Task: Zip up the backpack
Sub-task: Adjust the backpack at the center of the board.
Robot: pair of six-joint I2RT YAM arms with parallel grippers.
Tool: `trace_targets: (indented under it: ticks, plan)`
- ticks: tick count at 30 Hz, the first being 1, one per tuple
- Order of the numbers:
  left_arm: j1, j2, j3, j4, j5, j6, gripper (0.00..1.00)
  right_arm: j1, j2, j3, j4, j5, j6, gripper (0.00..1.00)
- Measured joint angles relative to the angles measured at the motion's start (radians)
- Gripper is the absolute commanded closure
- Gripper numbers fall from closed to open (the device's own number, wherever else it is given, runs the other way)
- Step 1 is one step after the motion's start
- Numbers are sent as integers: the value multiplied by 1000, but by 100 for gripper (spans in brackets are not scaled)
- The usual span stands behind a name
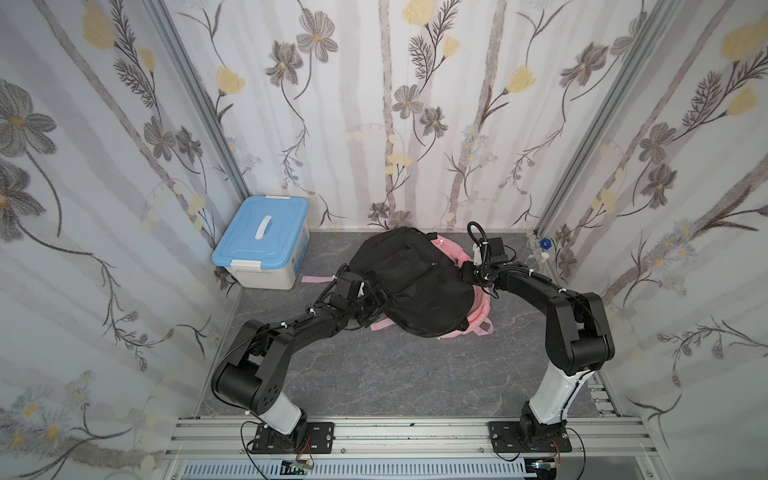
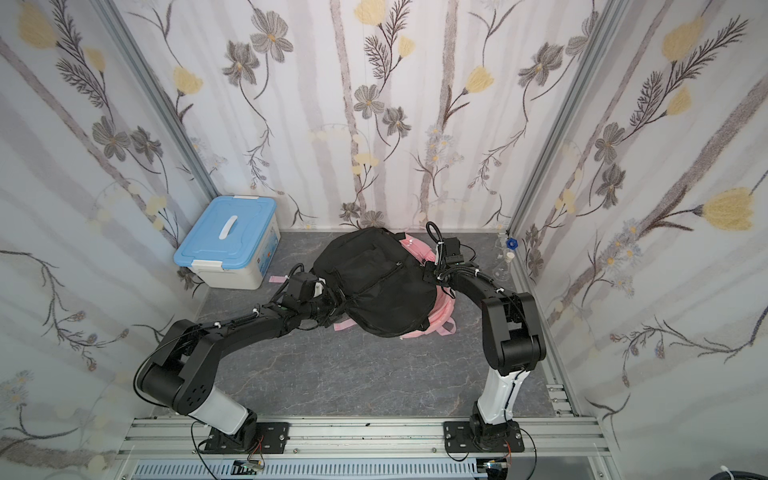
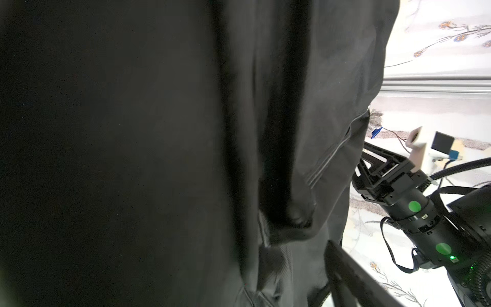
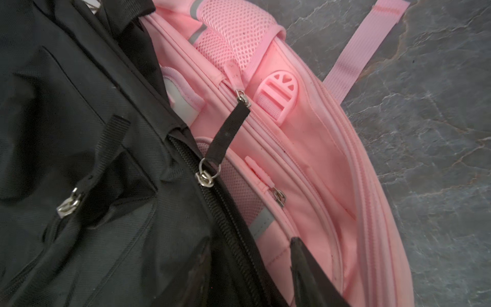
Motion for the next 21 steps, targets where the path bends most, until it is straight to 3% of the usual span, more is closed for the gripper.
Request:
trace_targets:
  ticks: [5, 8, 10, 18, 20, 21]
  plan:
    - [26, 66, 51, 26, 19, 24, 53, 1, -31, -38, 28, -19, 3, 97]
    - [57, 92, 76, 35, 44, 34, 88, 13, -69, -91, 51, -25, 10, 100]
    - [84, 112, 93, 42, 58, 46, 100, 26, -92, -128, 63, -28, 15, 100]
    - [174, 166, 201, 11, 63, 83, 100, 154, -182, -249, 83, -21, 35, 100]
    - [179, 182, 254, -26, 32, 106, 90, 203, -200, -264, 74, -26, 48, 100]
    - [180, 190, 275, -35, 27, 114, 78, 223, -204, -266, 68, -28, 51, 100]
